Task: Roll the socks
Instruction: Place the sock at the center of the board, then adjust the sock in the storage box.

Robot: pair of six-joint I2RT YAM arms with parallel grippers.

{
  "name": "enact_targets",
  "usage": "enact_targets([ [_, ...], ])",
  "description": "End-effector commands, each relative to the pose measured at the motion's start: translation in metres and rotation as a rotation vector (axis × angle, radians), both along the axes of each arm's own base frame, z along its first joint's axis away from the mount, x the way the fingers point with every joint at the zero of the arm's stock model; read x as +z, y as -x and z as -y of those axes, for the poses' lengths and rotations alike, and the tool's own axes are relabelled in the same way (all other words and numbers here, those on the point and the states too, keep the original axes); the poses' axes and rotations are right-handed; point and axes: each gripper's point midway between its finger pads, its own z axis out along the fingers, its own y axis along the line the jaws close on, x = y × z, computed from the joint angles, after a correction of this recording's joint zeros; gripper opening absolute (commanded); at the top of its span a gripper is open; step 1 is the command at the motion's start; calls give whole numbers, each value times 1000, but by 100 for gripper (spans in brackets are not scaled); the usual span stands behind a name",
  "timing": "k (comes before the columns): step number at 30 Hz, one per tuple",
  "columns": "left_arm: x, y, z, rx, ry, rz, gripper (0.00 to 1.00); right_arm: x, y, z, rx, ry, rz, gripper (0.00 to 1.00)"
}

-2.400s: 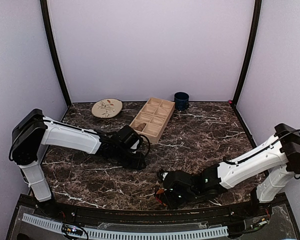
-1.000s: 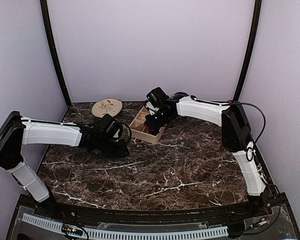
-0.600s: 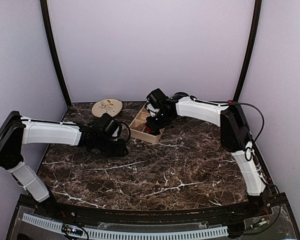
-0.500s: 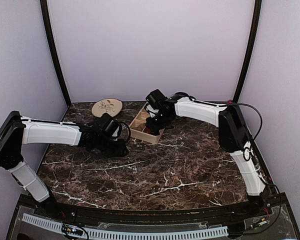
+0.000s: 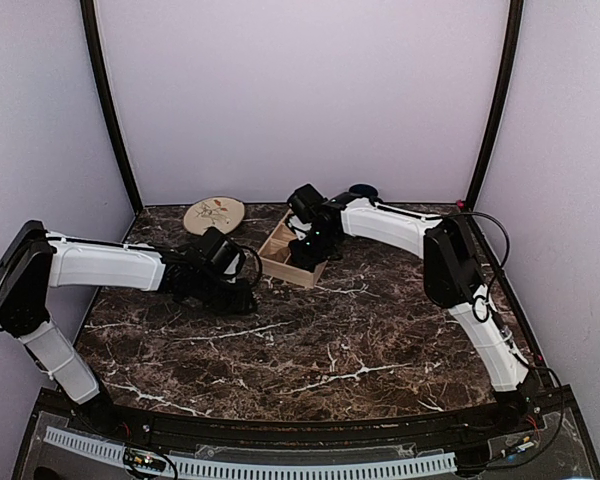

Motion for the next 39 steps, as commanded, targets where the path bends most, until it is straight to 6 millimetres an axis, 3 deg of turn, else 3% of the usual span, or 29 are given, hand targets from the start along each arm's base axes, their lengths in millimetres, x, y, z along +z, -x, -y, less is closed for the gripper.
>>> enact_targets([
  [1, -2, -1, 2, -22, 3, -4, 36, -36, 6, 9, -11, 36, -82, 1],
  [6, 0, -3, 1, -23, 0, 4, 36, -15, 1, 13, -40, 4, -31, 32],
  [8, 1, -3, 2, -24, 0, 6, 36, -1, -2, 14, -49, -8, -7, 38],
  [14, 1, -4, 3, -26, 10, 5, 36, 39, -11, 14, -60, -47, 59, 43],
  [23, 2, -2, 2, -21, 21, 4, 35, 73, -15, 15, -75, -81, 114, 44],
  [28, 2, -1, 2, -22, 26, 2, 35, 83, -15, 17, -80, -85, 128, 45],
  [31, 1, 0, 3, -22, 29, -1, 35, 84, -12, 19, -82, -84, 129, 43],
  [36, 1, 0, 3, -22, 35, -3, 35, 80, -7, 19, -74, -93, 113, 12],
  [39, 0, 0, 4, -23, 36, -4, 35, 74, -4, 15, -60, -92, 97, 1],
])
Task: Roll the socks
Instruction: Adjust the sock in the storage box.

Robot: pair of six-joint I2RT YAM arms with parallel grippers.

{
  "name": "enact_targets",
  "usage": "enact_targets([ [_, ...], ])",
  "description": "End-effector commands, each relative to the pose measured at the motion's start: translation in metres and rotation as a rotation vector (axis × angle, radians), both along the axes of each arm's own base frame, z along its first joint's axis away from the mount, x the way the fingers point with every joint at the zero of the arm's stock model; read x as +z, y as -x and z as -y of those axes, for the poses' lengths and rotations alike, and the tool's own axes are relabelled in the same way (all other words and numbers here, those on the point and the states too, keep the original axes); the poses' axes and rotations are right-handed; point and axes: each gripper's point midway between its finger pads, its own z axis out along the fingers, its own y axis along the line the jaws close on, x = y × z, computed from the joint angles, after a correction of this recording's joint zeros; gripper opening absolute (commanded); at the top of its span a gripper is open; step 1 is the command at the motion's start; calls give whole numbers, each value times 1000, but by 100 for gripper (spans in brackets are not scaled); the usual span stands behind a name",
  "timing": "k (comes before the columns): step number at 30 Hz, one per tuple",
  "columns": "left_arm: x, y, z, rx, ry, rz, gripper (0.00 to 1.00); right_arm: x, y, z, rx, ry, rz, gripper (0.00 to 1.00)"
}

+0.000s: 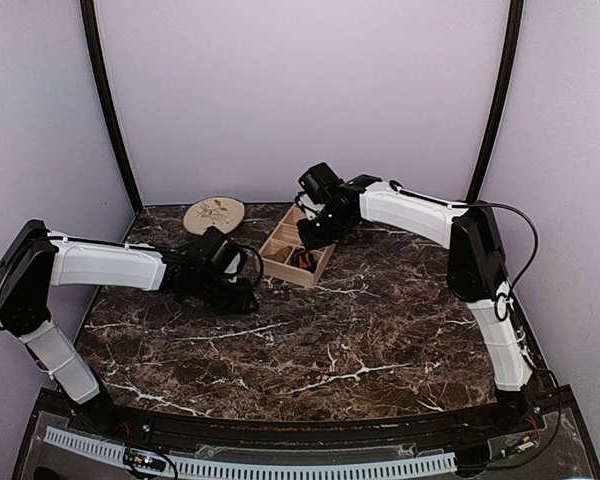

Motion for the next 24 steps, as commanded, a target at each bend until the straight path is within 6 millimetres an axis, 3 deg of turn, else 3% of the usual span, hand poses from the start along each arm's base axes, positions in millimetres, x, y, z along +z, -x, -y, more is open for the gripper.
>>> enact_targets([
  [1, 2, 1, -1, 3, 14, 0, 35, 7, 2, -3, 8, -23, 4, 0],
  [11, 3, -1, 0, -1, 13, 5, 34, -22, 3, -11, 31, 0, -52, 0],
  [24, -1, -2, 2, -2, 11, -3, 34, -56, 22, -6, 53, 36, -130, 0],
])
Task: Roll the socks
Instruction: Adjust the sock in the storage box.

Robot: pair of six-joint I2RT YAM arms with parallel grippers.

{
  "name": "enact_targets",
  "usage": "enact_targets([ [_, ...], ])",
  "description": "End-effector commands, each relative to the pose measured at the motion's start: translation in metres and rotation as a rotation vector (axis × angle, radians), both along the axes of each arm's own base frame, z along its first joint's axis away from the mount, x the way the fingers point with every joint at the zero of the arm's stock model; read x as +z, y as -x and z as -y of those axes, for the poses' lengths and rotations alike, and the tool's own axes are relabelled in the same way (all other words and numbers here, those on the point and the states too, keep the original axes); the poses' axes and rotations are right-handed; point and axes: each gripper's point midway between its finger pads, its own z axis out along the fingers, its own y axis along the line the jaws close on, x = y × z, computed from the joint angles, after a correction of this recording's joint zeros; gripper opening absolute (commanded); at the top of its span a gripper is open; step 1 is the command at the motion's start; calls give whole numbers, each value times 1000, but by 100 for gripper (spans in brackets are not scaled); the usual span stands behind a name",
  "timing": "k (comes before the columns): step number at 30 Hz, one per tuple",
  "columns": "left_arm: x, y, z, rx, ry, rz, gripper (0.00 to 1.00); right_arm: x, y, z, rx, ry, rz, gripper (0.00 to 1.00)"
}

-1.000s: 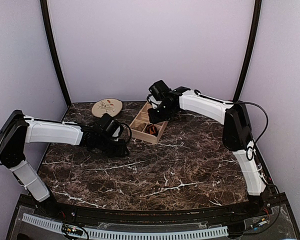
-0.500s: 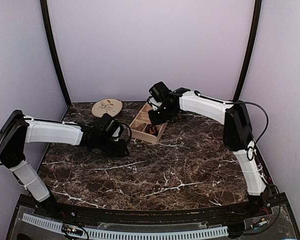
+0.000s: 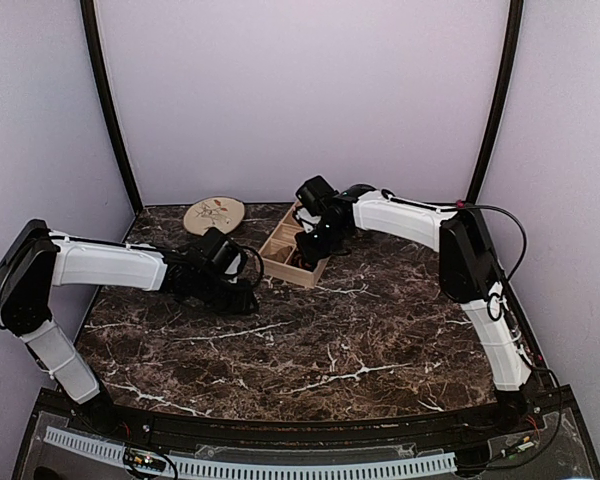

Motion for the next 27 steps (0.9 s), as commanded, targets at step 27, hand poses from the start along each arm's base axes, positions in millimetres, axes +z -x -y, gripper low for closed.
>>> enact_targets([
  [27, 27, -16, -7, 54, 4, 69, 34, 61, -16, -6, -36, -24, 176, 34],
])
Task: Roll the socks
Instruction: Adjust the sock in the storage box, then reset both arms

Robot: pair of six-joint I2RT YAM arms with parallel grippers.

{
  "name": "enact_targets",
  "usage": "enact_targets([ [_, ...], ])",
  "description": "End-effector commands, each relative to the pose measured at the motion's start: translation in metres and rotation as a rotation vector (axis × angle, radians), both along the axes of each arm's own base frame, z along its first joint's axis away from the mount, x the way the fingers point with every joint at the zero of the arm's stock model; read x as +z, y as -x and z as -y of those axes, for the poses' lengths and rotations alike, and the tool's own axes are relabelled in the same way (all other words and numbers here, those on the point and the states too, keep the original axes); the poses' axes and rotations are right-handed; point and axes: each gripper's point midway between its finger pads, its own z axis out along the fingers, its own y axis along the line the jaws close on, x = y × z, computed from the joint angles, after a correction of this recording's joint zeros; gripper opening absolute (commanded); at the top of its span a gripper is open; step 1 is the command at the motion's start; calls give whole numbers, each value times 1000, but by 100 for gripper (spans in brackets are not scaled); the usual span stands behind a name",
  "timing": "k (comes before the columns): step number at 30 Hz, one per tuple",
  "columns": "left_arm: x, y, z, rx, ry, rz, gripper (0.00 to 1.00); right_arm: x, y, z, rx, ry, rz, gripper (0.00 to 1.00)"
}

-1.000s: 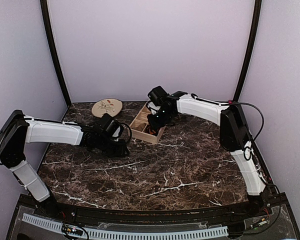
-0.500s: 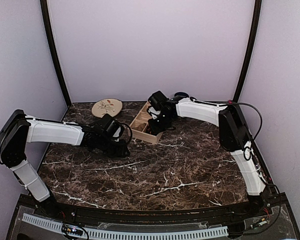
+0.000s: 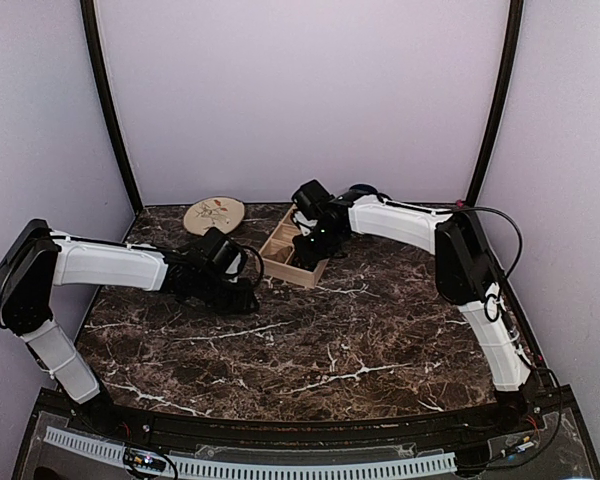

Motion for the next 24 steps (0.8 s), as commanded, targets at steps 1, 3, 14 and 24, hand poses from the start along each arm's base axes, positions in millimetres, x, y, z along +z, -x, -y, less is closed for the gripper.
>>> enact_targets([
  [1, 34, -16, -9, 43, -1, 78, 34, 80, -17, -2, -33, -73, 160, 34],
  [3, 45, -23, -16, 67, -10, 106, 34, 94, -17, 5, -58, -69, 191, 36],
  [14, 125, -63, -76, 233, -74, 429, 63, 154, 16, 121, -305, -197, 358, 67],
  [24, 156, -82, -152, 376, -271, 691, 99, 165, 50, 236, -579, -147, 453, 92],
])
